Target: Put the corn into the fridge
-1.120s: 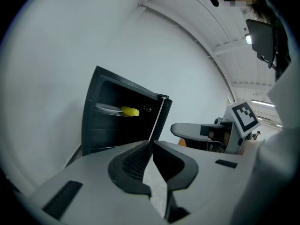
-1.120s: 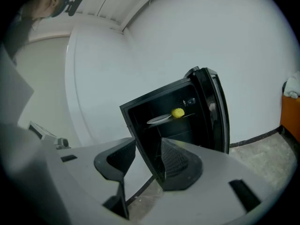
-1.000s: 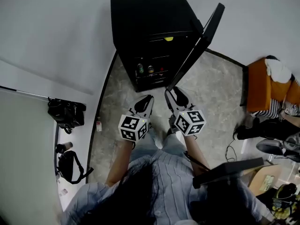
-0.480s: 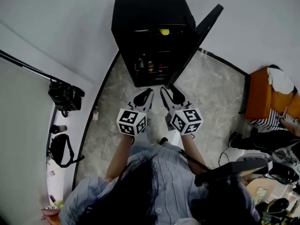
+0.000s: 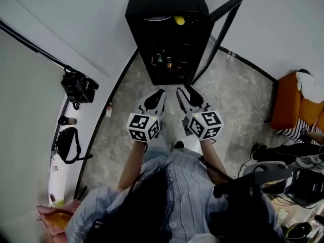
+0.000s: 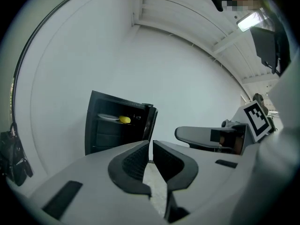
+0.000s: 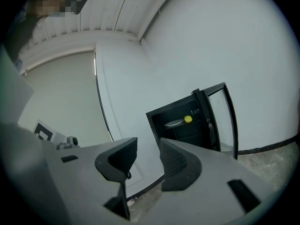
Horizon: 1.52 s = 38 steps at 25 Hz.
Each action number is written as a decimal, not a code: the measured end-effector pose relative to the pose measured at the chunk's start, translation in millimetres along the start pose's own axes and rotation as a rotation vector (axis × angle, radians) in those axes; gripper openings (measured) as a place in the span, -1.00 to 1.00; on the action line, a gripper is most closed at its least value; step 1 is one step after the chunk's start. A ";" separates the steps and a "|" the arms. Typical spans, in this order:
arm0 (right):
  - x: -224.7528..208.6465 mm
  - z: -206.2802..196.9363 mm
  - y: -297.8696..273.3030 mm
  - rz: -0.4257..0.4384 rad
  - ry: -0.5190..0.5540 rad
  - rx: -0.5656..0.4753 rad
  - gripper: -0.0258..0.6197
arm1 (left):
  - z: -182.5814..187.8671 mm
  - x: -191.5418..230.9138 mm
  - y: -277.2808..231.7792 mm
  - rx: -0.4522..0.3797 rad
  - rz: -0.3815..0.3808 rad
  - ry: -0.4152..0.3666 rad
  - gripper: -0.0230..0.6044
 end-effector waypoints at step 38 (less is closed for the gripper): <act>43.3 -38.7 71.9 0.084 0.101 0.082 -0.83 | -23.3 -59.2 86.8 -0.009 0.062 -0.031 -0.82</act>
Point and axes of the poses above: the fingertips, and each gripper's own axes: y backward along the fingers, x to its left, z out of its top, the point moved 5 cm from there along y, backward along the fingers, and after that the axes turned 8 degrees about -y, right-handed, at the moved point
